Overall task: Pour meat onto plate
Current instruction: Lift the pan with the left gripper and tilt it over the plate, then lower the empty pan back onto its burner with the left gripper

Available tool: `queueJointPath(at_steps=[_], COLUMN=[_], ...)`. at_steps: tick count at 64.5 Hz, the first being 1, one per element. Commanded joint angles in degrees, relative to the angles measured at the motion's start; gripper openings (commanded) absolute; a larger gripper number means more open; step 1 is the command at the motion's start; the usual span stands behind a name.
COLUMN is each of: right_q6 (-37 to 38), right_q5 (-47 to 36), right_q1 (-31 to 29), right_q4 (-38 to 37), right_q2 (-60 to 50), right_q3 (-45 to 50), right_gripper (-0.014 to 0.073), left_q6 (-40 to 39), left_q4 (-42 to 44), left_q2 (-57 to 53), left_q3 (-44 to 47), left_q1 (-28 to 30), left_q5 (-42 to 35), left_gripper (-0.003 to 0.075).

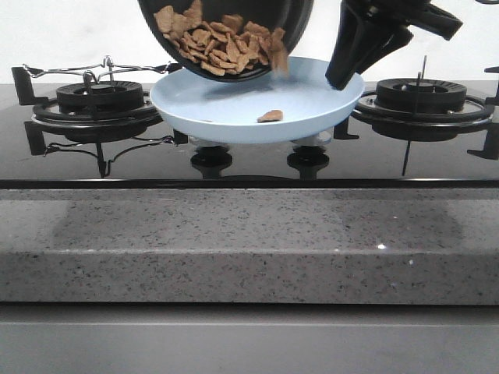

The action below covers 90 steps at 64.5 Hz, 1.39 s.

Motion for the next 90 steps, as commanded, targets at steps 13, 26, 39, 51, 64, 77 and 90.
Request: queueJointPath(at_steps=[13, 26, 39, 51, 64, 77, 90], right_q6=[-0.51, -0.51, -0.51, -0.51, -0.51, -0.51, -0.51], right_q5=[-1.80, -1.80, -1.80, -1.80, -1.80, -1.80, -1.80], right_q1=[-0.16, -0.16, -0.16, -0.16, -0.16, -0.16, -0.16], right_q4=[2.00, 2.00, 2.00, 2.00, 2.00, 2.00, 2.00], right_q2=[-3.08, -3.08, -3.08, -3.08, -3.08, -3.08, -3.08], right_q3=[-1.21, -1.21, -1.21, -1.21, -1.21, -1.21, -1.21], right_gripper=[-0.0060, -0.0060, -0.0060, -0.0060, -0.0060, -0.0060, -0.0060], left_q6=[-0.11, -1.39, -9.95, -10.85, -10.85, -10.75, -10.75], left_q4=[8.91, 10.67, 7.14, -14.41, -38.82, -57.84, -68.49], left_q2=[-4.24, -4.95, -5.15, -5.15, -2.39, 5.94, 15.19], left_q3=[-1.82, -1.82, -1.82, -1.82, -1.47, 0.06, 0.98], left_q1=[-4.54, -4.63, -1.27, 10.56, 29.22, 45.49, 52.81], left_q5=[-8.61, -8.31, -8.19, -5.91, 5.12, 20.54, 27.16], left_gripper=[-0.0020, -0.0020, -0.0020, -0.0020, -0.0020, -0.0020, -0.0020])
